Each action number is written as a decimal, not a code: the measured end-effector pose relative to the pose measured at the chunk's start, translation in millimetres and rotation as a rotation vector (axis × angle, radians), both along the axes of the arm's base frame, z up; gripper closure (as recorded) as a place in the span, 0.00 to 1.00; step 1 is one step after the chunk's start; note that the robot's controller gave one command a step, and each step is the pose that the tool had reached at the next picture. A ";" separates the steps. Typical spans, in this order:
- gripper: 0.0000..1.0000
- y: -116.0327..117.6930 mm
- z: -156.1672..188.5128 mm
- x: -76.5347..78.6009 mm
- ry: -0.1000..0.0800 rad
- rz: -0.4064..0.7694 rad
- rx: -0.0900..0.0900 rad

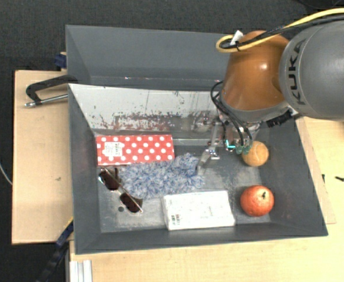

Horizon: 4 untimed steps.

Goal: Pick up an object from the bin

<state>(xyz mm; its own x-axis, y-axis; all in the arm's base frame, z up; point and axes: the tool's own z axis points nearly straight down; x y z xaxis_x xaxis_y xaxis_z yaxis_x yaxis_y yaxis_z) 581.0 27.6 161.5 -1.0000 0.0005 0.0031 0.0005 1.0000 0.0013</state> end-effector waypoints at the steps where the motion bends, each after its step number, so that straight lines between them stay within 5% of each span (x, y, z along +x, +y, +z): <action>1: 0.00 -0.1 2.0 1.2 -0.004 0.000 0.000; 2: 1.00 20.8 -77.2 -0.9 0.000 0.252 -0.005; 3: 1.00 20.8 -77.3 -0.9 0.000 0.252 -0.005; 4: 1.00 30.6 23.5 1.2 -0.009 0.276 0.000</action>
Offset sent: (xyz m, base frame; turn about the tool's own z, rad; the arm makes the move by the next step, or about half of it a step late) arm -0.0060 0.0231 -0.0906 -0.2543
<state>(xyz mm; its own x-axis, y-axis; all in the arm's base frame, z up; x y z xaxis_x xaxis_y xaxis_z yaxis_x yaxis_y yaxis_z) 582.2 58.3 185.0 -0.9622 -0.2722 -0.0058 -0.2722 0.9622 0.0003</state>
